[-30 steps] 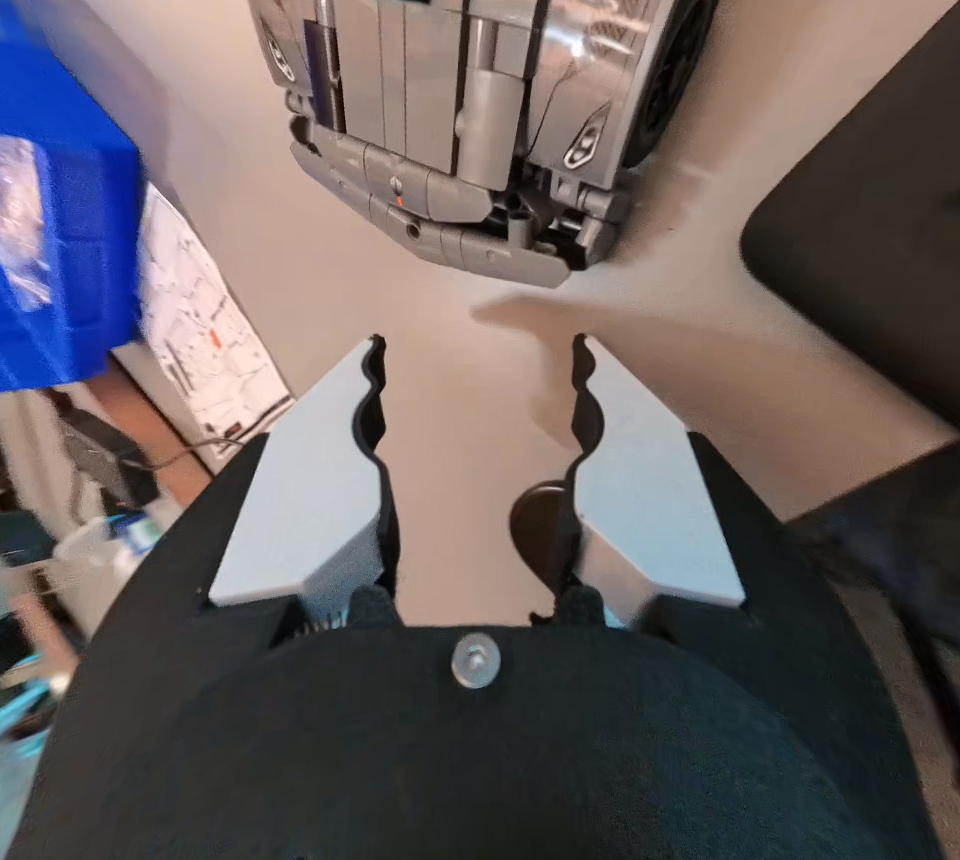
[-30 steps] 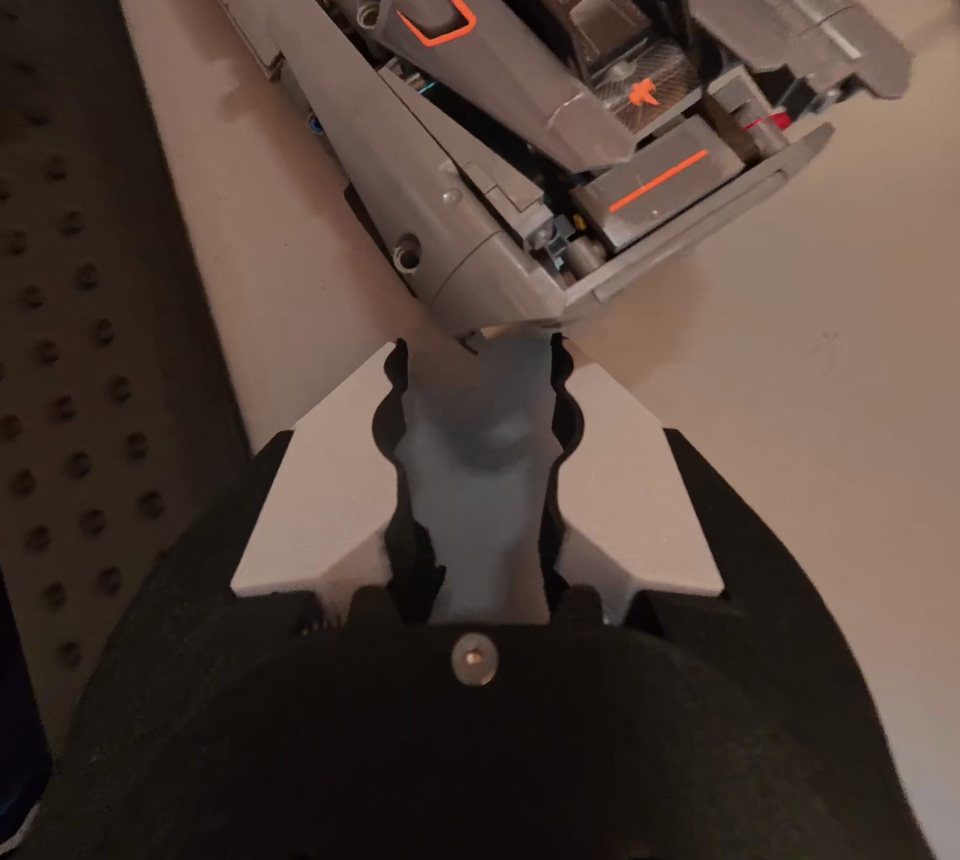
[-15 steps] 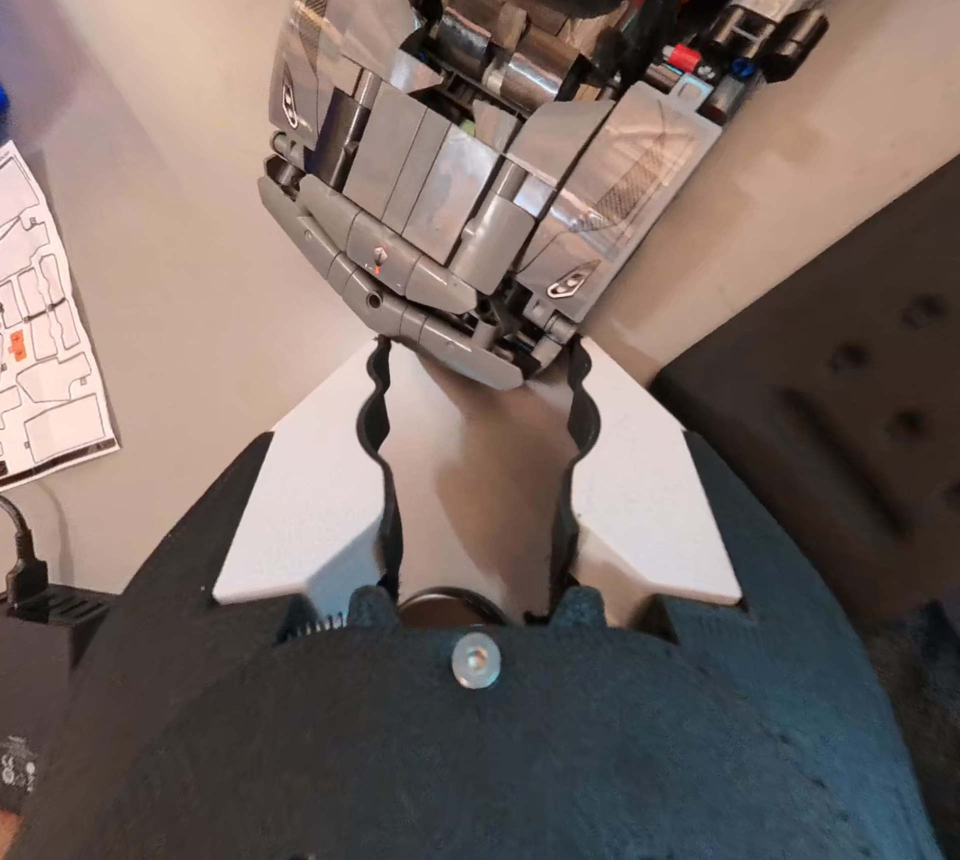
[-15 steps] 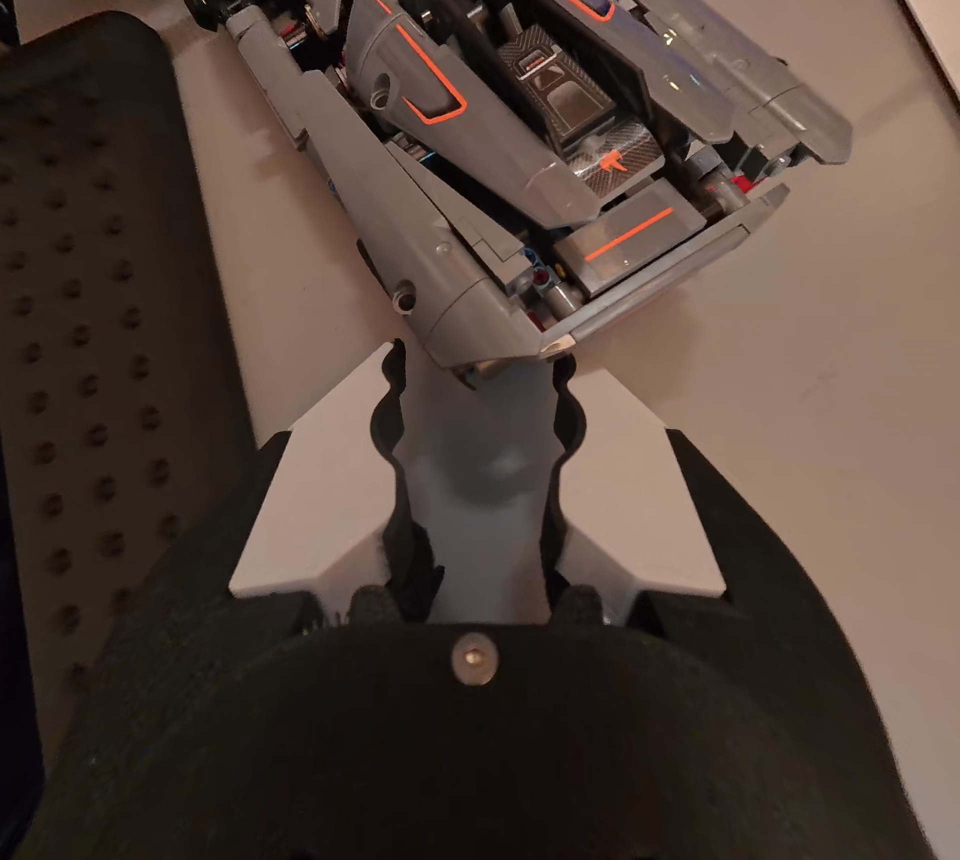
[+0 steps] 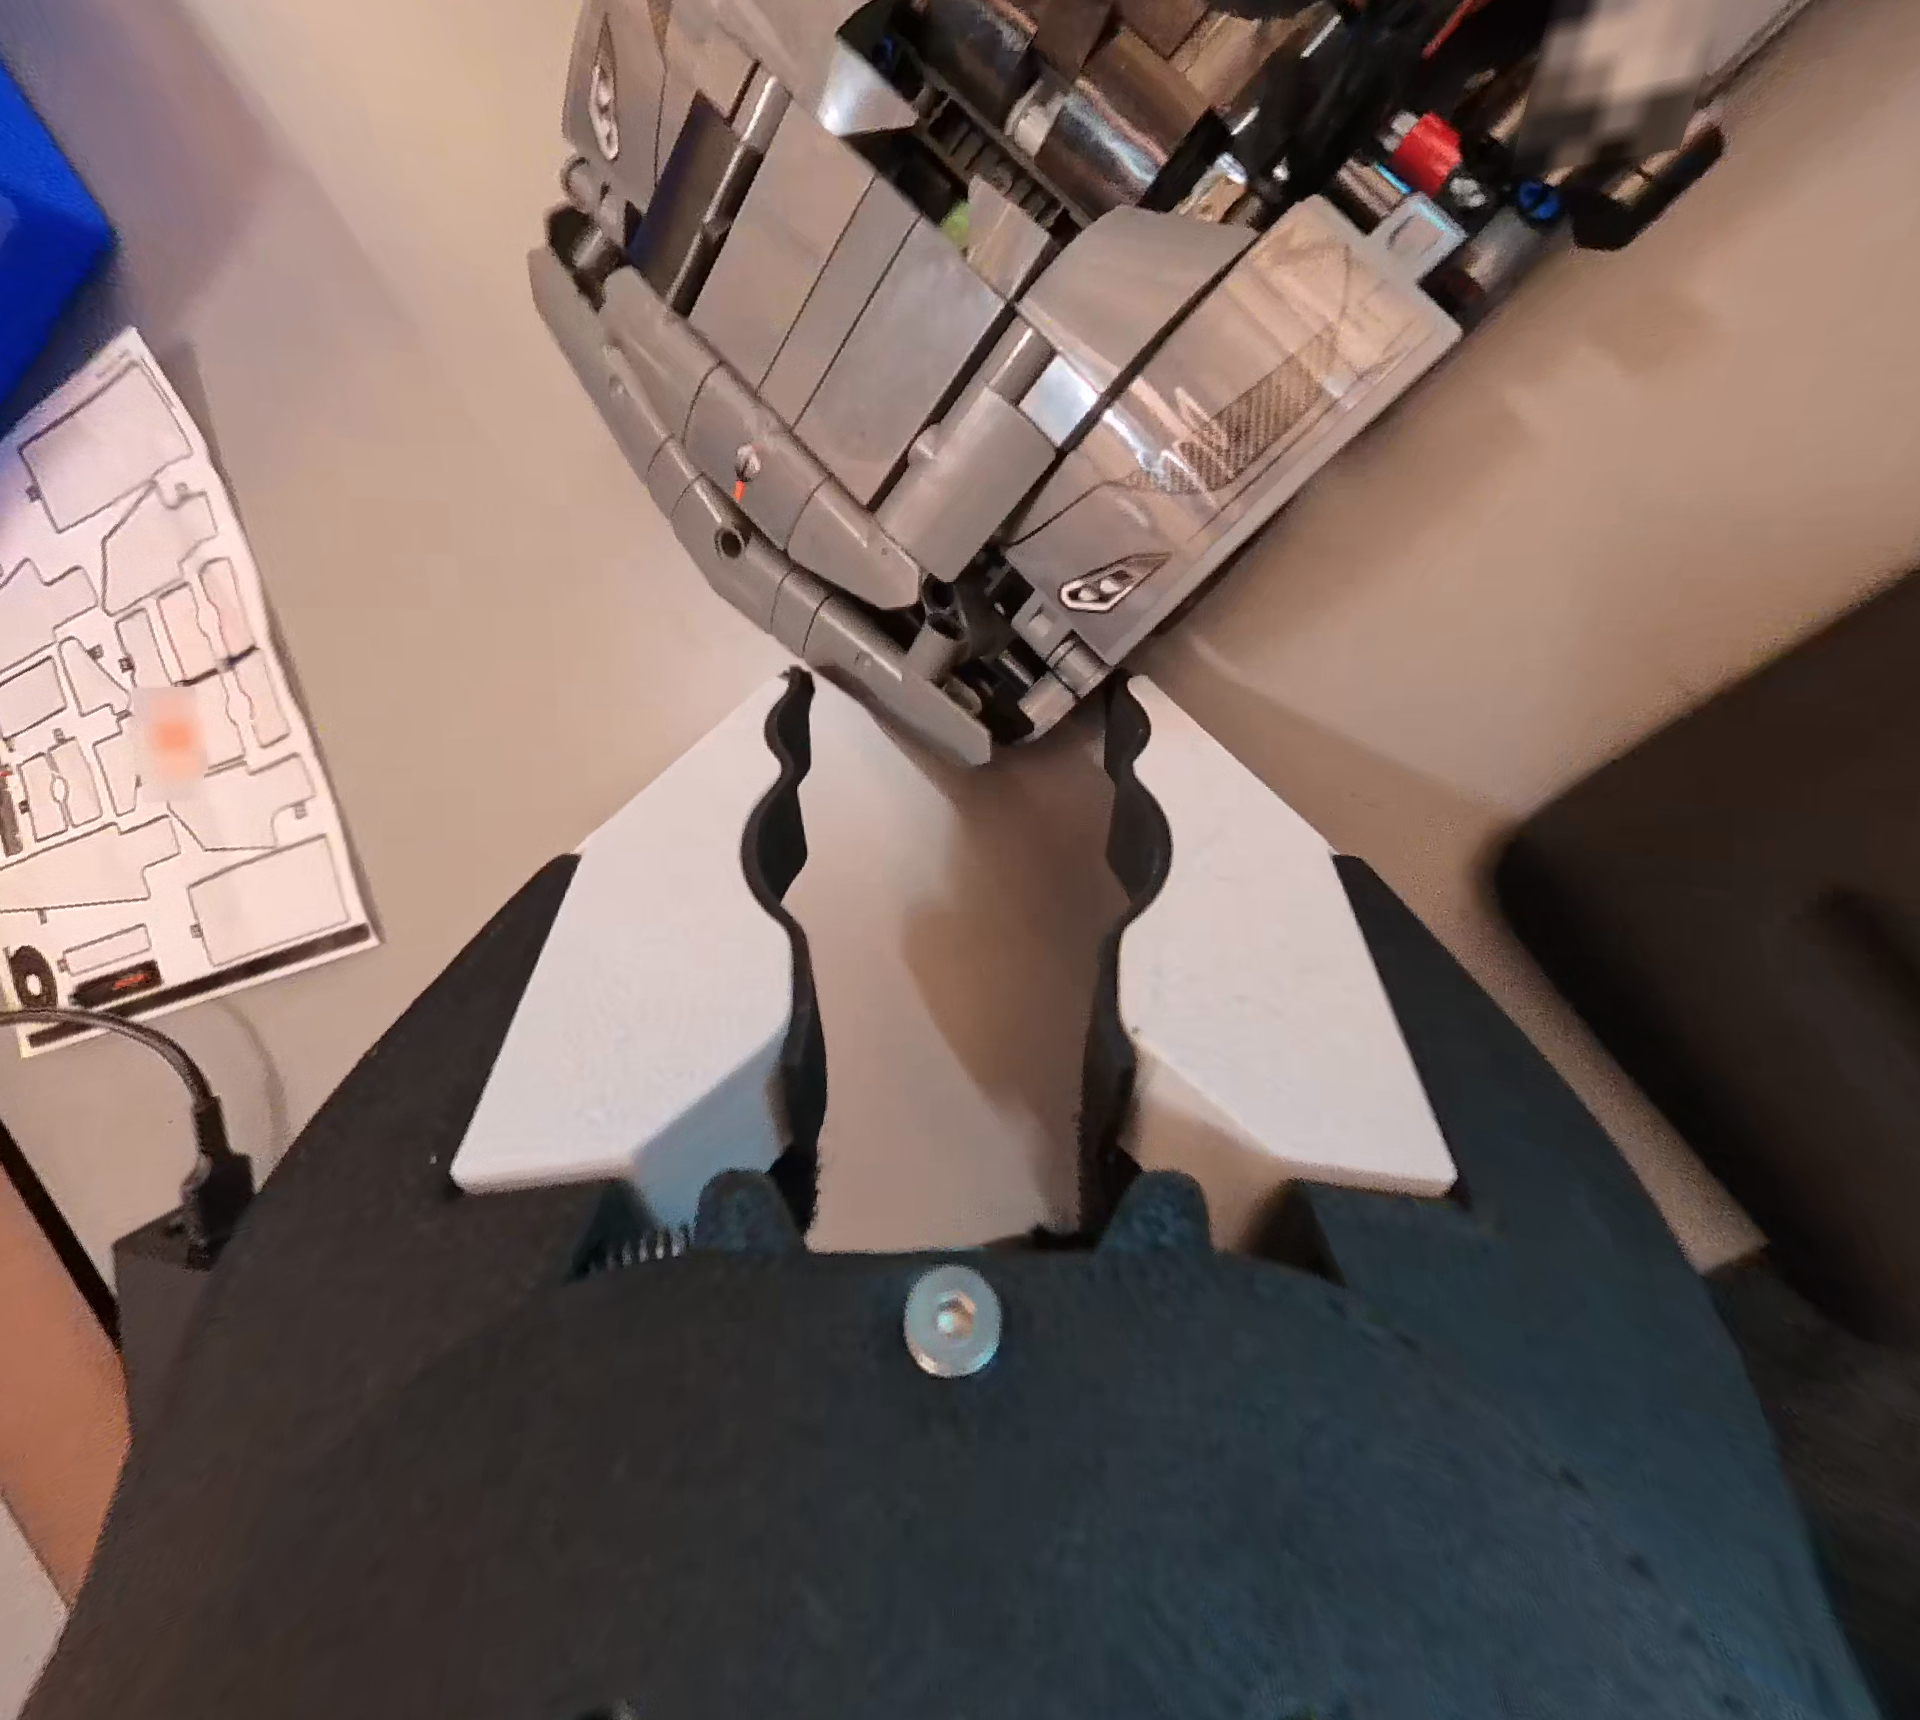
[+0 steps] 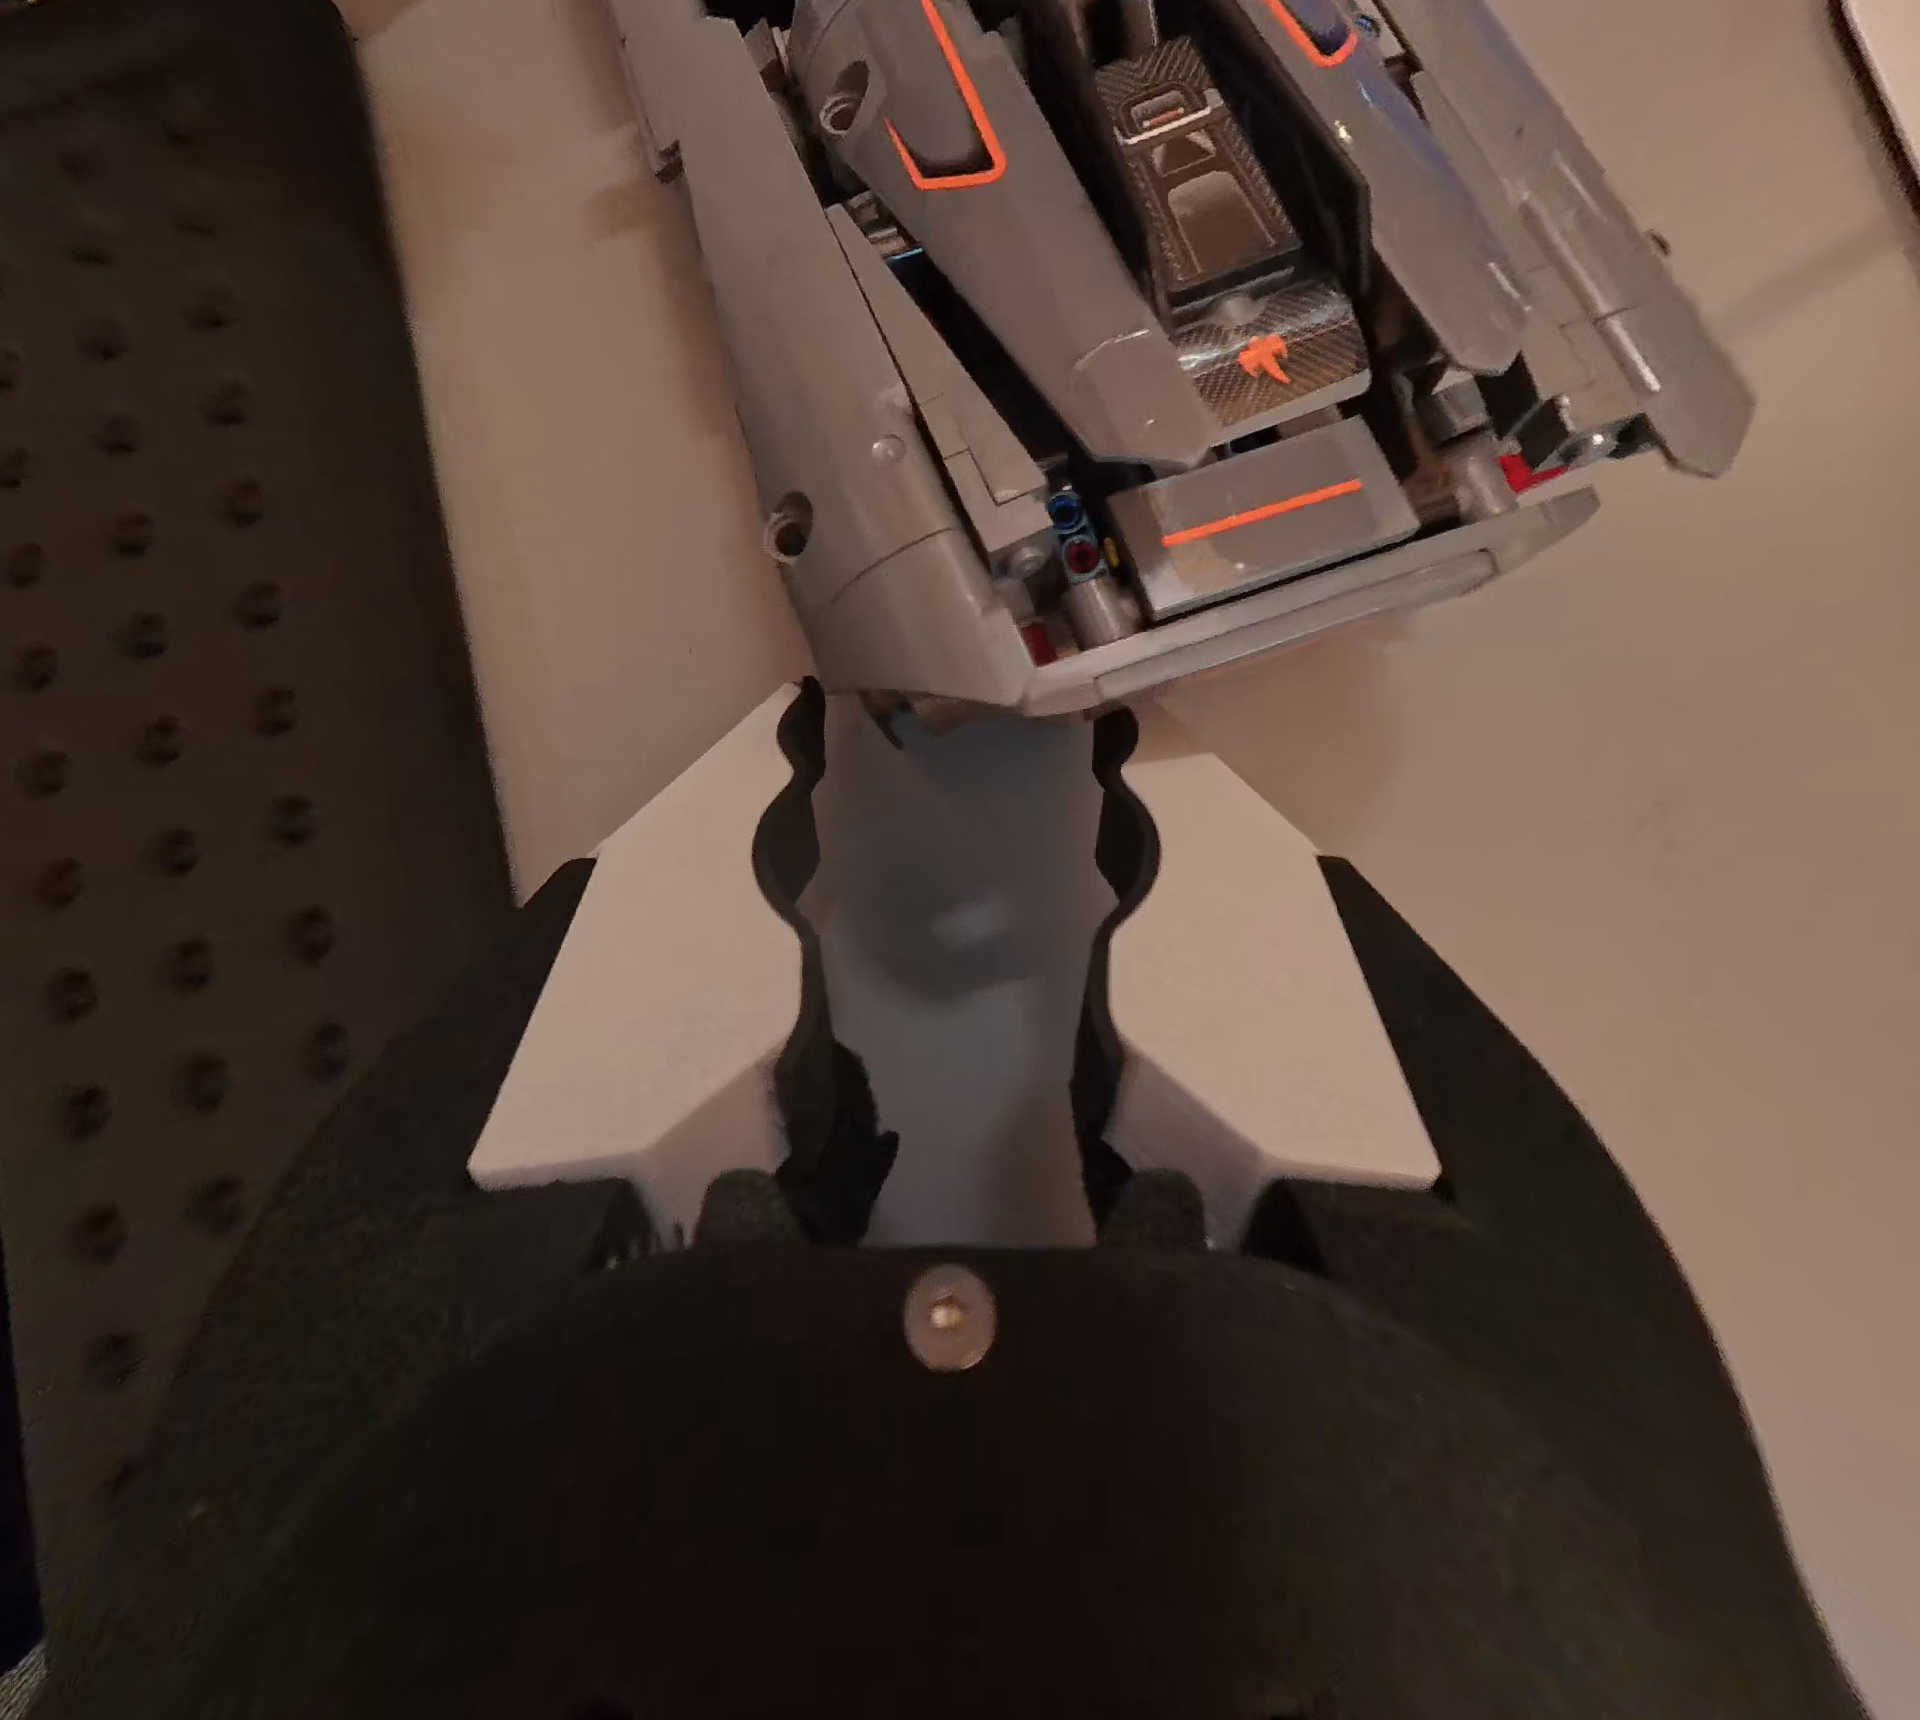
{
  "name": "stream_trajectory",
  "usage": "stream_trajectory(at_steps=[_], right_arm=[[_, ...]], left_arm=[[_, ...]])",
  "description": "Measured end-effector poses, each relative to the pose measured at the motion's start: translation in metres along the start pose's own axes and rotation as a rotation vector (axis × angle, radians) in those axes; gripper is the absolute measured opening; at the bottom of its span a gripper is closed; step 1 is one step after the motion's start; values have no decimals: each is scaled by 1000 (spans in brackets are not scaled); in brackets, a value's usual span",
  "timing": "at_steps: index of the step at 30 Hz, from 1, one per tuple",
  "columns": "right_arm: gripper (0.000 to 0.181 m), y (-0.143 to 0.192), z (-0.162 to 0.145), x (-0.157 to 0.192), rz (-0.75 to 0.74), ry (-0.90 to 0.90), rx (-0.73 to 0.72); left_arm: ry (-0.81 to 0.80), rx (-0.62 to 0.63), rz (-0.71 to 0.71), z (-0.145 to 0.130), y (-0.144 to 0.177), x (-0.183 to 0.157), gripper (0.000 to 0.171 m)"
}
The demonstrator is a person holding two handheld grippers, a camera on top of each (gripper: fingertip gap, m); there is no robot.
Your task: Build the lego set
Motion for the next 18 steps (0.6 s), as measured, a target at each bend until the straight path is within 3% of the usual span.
stream_trajectory(at_steps=[11,16,18], right_arm=[[50,-12,7,14,62,76,-11],[42,-11,7,14,121,49,-18],[45,-7,6,13,135,49,-18]], left_arm=[[4,-7,80,15,-25,43,37],[19,-73,97,31,-47,61,34],[55,-78,74,31,-49,67,42]])
Point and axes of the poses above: each gripper's, where its closed fingertips meet, y back along the fingers, z out of its top, x = y × z across the jaws, the point moved 9 cm from there along y, back along the fingers, and after that the axes turned 10 degrees about -x, right-handed, at the moved point
